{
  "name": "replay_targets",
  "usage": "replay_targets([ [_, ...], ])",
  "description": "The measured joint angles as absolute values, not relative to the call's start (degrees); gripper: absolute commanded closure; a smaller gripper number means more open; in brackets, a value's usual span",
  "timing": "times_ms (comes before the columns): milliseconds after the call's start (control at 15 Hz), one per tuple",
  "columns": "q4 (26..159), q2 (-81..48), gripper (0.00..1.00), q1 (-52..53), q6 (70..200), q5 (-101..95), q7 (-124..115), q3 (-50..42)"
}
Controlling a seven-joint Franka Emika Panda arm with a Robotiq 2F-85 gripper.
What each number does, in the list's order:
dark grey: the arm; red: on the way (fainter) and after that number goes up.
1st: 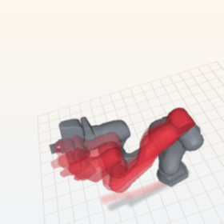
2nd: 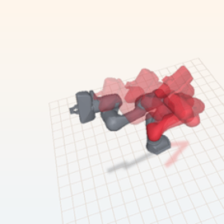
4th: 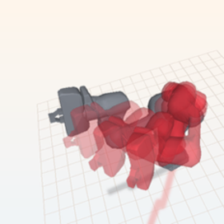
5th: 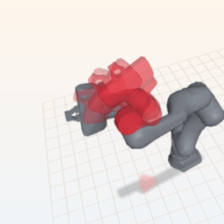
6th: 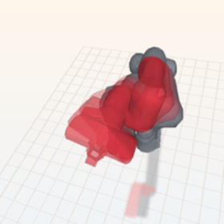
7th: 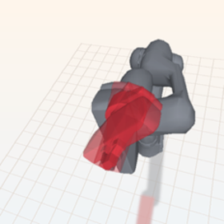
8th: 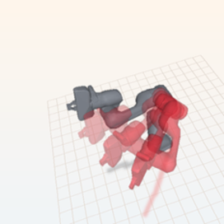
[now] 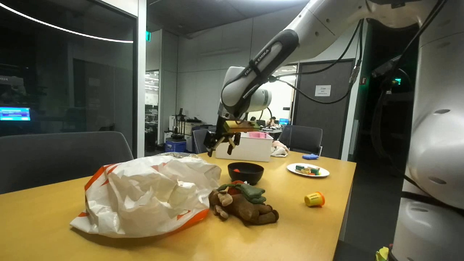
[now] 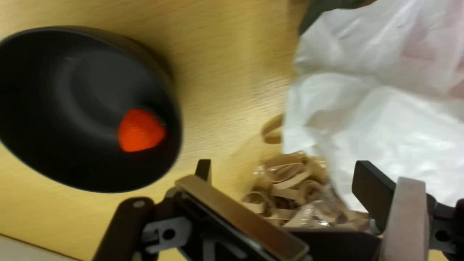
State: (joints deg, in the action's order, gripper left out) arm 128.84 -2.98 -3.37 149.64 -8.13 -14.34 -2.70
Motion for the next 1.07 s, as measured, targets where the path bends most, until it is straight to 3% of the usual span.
replay_targets([
  [533,128.7,1.2,0.00,3.3,134.8,12.3,4.0,3.4],
  [1067,127.8,-5.4,0.00,4.2,134.3,14.9,20.7,4.5],
])
